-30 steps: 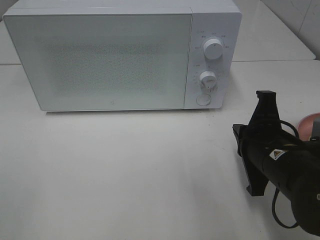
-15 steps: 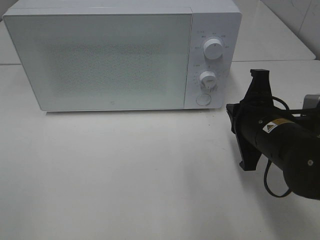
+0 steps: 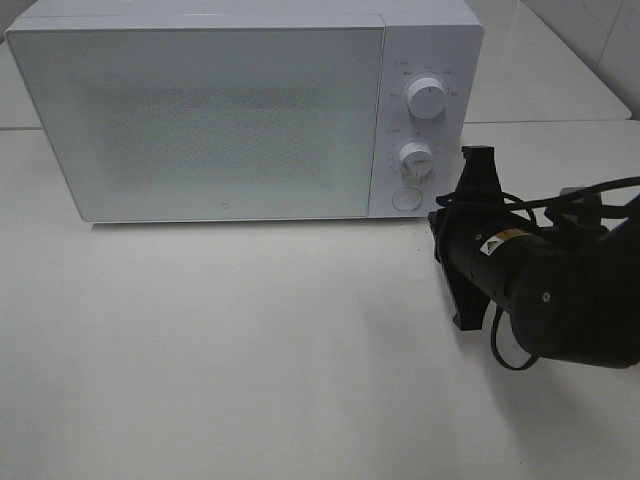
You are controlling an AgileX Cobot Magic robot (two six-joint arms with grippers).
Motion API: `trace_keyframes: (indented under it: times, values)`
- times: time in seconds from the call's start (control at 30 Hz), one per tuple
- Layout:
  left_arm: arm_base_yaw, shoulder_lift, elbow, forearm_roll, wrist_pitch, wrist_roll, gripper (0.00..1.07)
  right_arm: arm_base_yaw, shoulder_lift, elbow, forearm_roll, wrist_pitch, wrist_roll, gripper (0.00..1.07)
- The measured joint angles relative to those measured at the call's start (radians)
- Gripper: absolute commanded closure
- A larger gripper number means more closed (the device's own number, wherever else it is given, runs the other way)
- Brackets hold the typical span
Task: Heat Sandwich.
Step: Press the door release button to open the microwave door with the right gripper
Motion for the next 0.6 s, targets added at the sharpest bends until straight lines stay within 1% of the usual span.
trace_keyframes:
  times: [0.13,0.17,0.4,0.6]
  values:
    - [0.000,0.000,0.000,0.000,0.000,0.000,0.09,-0.019,0.024,-0.030,-0.015,0.005,0.000,1.07]
    - [0.000,0.000,0.000,0.000,0.000,0.000,0.09,-0.030,0.044,-0.053,-0.024,0.008,0.000,1.07]
    - [0.000,0.000,0.000,0.000,0.000,0.000,0.09,-0.065,0.110,-0.124,-0.045,0.032,0.000,1.07]
    - [0.000,0.000,0.000,0.000,0.000,0.000,0.09,-0.070,0.148,-0.169,-0.059,0.040,0.000,1.07]
